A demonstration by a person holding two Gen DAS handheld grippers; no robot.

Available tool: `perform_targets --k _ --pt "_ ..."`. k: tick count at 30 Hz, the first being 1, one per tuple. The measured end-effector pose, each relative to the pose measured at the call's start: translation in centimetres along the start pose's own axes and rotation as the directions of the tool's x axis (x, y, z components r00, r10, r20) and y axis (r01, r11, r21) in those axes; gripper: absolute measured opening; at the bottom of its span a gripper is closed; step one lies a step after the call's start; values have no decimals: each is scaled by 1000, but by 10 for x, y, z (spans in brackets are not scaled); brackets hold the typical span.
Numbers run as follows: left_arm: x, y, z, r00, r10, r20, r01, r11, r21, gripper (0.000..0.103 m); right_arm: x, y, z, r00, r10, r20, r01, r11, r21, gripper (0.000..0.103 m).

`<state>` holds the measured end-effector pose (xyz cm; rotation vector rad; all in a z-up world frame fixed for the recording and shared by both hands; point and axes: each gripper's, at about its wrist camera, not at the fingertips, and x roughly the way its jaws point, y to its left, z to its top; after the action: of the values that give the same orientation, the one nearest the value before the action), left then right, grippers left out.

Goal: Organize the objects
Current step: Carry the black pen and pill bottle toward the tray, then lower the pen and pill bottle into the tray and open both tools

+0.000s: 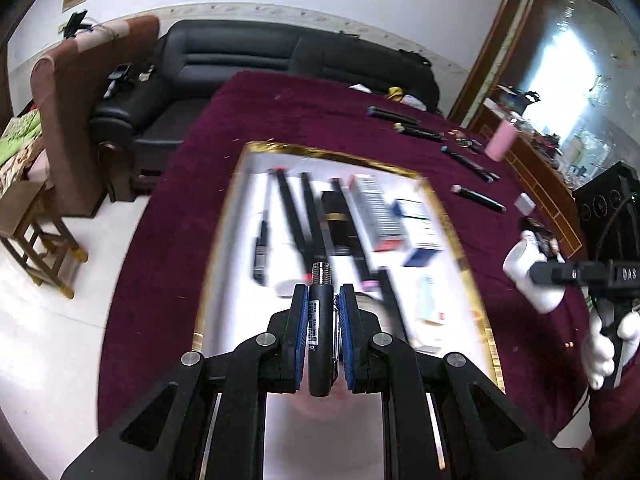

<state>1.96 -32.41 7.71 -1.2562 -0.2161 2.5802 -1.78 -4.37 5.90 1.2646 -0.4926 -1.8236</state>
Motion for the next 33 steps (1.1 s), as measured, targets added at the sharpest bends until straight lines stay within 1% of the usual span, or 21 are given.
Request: perform_targets --k 2,4,7,12,14,16,20,24,25,28,29,32,33 --pt "7 8 3 1000 29 -11 -29 1000 -3 12 23 6 5 1000 -2 -27 2 1000 4 33" --pt "13 15 4 999 32 -24 -33 999 -12 12 42 10 8 999 -17 -48 17 1000 2 33" --pt "25 18 4 998 44 -53 -44 999 3 12 60 11 11 997 -24 -72 25 1000 12 33" --pt "31 23 -4 995 56 -88 -54 998 26 12 81 14 13 993 -30 -110 32 999 13 33" --pt "34 26 -6 994 59 -96 -58 998 21 12 85 14 12 992 -28 -122 30 999 18 33" --pt "34 29 -6 995 42 -91 -41 999 12 12 89 16 11 991 -27 -130 29 999 19 33" --pt "34 30 -5 996 40 -79 -41 999 -5 12 90 18 8 990 -29 -137 31 999 13 33" --pt "35 31 -4 997 30 -77 -32 999 -24 15 84 20 3 990 -53 -132 53 999 0 33" --pt "34 31 -4 997 29 -75 -31 999 -27 18 82 20 2 990 -63 -128 63 998 -3 33" --pt "26 27 -4 998 29 -57 -31 999 -29 36 79 16 2 990 -85 -115 85 996 -2 33" --pt "23 26 -4 999 22 -49 -24 999 -30 38 78 14 2 989 -90 -114 91 996 3 33" --pt "7 26 -5 999 43 -17 -43 998 -45 45 73 9 5 990 -108 -91 110 994 16 33" --pt "0 26 -6 999 39 0 -39 997 -62 45 71 9 6 989 -127 -79 128 992 14 33"
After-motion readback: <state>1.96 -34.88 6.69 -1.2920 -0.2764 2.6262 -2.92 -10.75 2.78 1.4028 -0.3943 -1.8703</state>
